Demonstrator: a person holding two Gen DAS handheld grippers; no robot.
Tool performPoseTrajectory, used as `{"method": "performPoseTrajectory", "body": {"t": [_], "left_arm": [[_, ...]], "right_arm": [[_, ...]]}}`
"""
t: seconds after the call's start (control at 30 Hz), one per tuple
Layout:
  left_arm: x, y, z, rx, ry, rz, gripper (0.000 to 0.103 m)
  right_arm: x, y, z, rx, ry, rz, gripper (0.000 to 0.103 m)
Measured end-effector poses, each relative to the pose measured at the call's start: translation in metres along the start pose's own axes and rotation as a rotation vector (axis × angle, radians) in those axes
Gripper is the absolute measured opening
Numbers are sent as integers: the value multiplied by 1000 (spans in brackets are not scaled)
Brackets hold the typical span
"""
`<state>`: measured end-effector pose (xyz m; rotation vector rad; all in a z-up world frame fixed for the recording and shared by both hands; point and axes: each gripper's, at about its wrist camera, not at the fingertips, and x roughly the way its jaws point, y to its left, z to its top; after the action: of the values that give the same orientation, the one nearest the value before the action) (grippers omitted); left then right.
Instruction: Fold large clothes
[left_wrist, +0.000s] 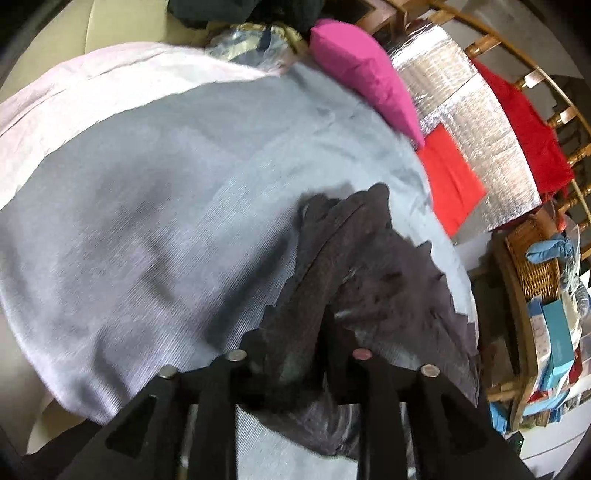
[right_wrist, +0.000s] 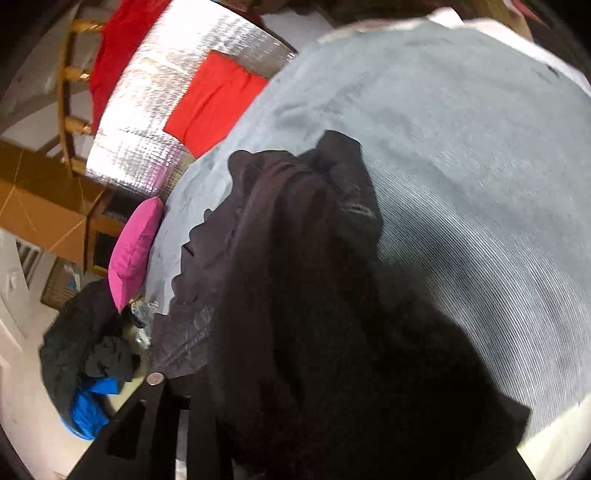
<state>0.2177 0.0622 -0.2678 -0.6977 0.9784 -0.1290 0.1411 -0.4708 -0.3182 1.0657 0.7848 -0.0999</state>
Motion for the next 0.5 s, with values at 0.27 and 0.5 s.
{"method": "performPoseTrajectory", "body": {"t": [0.27,0.5], "left_arm": [[-70,9,24,142,-103,165,65],[-46,-36,70,247,-110,201,68]], "right_arm": [[-34,-14,3,-40,175,9,60],[-51,-82,17,131,241,151,66]]}}
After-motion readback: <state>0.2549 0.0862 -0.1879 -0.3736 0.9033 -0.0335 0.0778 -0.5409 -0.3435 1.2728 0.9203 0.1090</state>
